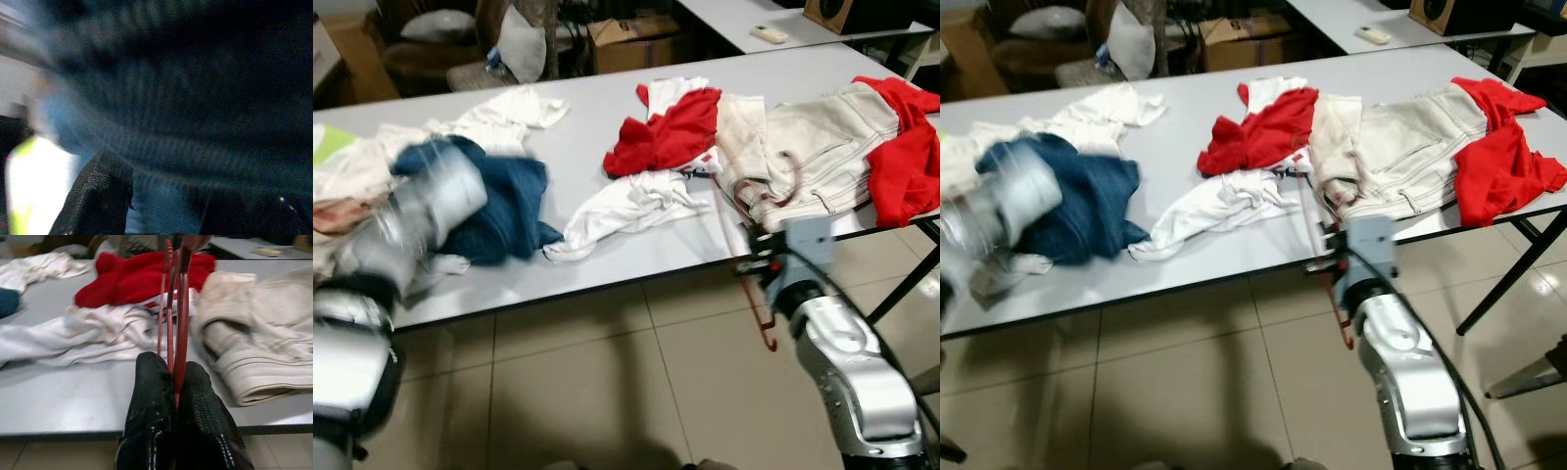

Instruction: Hang hanger

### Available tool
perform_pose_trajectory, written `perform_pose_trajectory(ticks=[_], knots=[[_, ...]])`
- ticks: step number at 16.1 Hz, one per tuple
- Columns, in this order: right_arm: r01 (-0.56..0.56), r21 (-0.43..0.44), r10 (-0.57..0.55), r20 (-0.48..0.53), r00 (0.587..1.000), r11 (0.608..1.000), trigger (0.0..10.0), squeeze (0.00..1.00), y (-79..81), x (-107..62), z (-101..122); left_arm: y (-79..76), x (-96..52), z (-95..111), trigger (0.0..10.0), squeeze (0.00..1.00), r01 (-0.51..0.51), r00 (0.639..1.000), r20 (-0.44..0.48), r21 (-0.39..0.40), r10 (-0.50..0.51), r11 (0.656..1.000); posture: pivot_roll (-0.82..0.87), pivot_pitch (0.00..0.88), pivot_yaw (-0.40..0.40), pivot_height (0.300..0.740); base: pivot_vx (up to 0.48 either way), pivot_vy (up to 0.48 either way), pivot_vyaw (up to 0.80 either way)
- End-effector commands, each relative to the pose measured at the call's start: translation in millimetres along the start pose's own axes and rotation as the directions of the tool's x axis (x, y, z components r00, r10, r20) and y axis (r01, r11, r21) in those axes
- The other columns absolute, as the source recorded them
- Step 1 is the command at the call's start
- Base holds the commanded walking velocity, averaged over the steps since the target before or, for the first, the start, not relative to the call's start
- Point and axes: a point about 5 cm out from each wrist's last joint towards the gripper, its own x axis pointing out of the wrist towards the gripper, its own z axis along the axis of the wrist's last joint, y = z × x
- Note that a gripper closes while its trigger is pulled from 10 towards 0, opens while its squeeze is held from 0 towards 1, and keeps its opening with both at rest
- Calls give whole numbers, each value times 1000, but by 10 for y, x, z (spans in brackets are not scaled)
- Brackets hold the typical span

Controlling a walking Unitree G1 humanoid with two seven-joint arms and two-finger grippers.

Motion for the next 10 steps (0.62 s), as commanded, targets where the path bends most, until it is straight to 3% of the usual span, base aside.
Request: perform_pose_trajectory(ticks=[1, 2, 5, 8, 9, 10], knots=[[-34, -8, 34, 14, 999, 999, 10000, 0, 54, 1, 35, 200, -68, -51, 10000, 0, -14, 1000, -22, -10, 14, 1000, -83, 0, 53, 740, 0, 0, 0], [-44, -10, 44, 14, 999, 999, 10000, 0, 69, 6, 36, 267, -130, -155, 10000, 1000, 39, 999, -35, -75, -42, 996, -76, 0, 54, 740, 0, 0, 0], [-32, -11, 33, 19, 999, 999, 10000, 0, 48, 18, 39, 393, -242, -300, 10000, 1000, 92, 994, -57, -68, -96, 993, -73, 0, 58, 740, 0, 0, 0], [-27, -15, 28, 25, 999, 1000, 10000, 0, 1, 27, 52, 572, -493, -582, 10000, 1000, 207, 973, -97, -44, -210, 977, -59, 0, 58, 740, 0, 0, 0], [-27, -17, 28, 27, 999, 999, 10000, 0, -8, 31, 55, 640, -566, -621, 10000, 1000, 218, 972, -68, -81, -224, 973, -55, 0, 59, 740, 0, 0, 0], [-27, -16, 28, 34, 999, 1000, 10000, 0, -22, 39, 69, 770, -633, -565, 10000, 1000, 184, 983, 66, -212, -173, 960, -52, 0, 59, 740, 0, 0, 0]])
